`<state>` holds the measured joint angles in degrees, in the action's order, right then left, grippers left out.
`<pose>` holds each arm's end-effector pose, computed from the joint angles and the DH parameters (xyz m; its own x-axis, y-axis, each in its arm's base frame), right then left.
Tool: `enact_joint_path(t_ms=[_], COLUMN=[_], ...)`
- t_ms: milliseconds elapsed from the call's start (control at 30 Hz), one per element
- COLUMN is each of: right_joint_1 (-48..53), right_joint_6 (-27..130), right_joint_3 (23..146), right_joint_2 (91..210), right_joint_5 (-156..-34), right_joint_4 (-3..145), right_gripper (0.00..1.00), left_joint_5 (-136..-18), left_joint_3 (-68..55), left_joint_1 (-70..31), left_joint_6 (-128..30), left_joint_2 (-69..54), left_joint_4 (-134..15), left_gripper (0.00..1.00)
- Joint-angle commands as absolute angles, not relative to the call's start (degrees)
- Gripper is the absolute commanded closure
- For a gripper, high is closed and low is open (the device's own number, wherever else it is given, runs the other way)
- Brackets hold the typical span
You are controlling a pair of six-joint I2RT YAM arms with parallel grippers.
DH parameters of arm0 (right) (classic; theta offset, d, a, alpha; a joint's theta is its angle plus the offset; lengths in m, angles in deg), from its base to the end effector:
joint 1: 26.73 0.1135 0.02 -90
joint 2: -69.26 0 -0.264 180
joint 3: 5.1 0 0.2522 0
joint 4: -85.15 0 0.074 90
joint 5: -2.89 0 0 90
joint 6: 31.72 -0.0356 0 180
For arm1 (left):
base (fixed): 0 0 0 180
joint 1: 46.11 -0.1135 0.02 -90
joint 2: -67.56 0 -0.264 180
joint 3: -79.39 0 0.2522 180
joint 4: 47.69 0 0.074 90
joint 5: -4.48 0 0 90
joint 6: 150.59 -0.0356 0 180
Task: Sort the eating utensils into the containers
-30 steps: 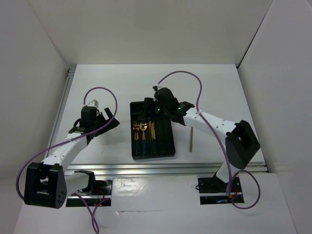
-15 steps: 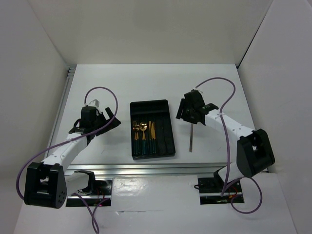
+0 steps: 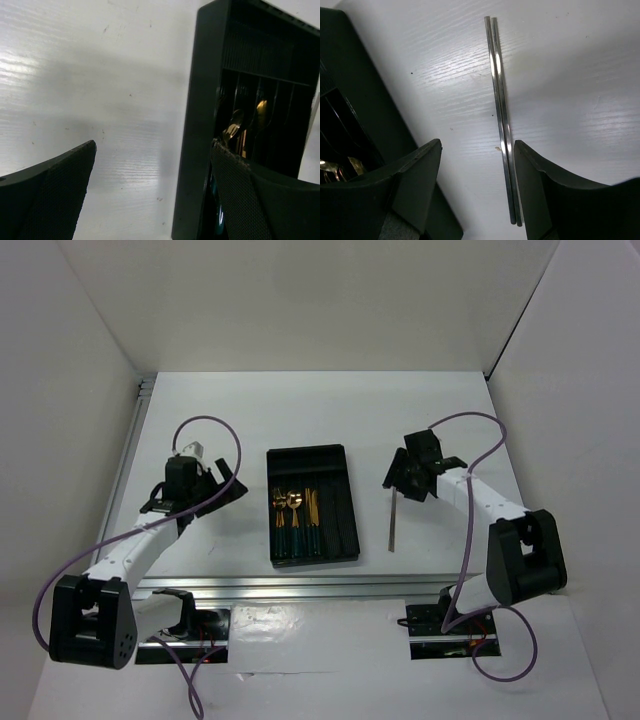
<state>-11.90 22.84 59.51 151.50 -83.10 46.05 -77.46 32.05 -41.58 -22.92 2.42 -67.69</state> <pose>0.2759 0.0705 0.2071 -0.7850 0.3905 -0.4808 0.2909 0.9177 0.2705 0.2343 -0.0236 0.2090 -0.5989 -0.5595 -0.5729 -0.2241 0.8039 -0.5509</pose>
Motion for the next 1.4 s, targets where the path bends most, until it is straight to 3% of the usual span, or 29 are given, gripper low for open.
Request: enact_joint_path(t_ms=[0, 367, 833, 1033, 1267, 1367], right_joint_1=[-12.06, -12.06, -12.06, -12.06, -10.83, -10.21], right_joint_6=[24.70, 25.76, 25.76, 24.62, 22.95, 22.95], right_joint_3=[59.37, 58.85, 57.00, 55.24, 56.46, 55.95], right_joint_2=[149.16, 148.54, 149.07, 150.65, 156.19, 156.72], right_joint_5=[-83.94, -83.42, -84.73, -89.65, -86.93, -86.32], right_joint_4=[47.22, 48.28, 49.42, 51.70, 49.33, 49.32], right_gripper=[0.32, 0.32, 0.36, 0.51, 0.63, 0.63], left_joint_5=[-79.18, -83.91, -87.62, -86.58, -86.75, -85.44], left_joint_3=[27.58, 14.40, -8.90, -10.05, -9.44, -7.59], left_joint_1=[-40.93, -38.56, -36.62, -36.62, -36.62, -37.33], left_joint_6=[-23.59, -23.59, -33.87, -36.42, -37.74, -37.74], left_joint_2=[5.33, 7.27, -0.11, -3.54, -4.69, -3.11], left_joint_4=[-68.30, -79.10, -97.14, -95.82, -95.82, -94.06], left_gripper=[0.00, 0.00, 0.00, 0.00, 0.00, 0.00])
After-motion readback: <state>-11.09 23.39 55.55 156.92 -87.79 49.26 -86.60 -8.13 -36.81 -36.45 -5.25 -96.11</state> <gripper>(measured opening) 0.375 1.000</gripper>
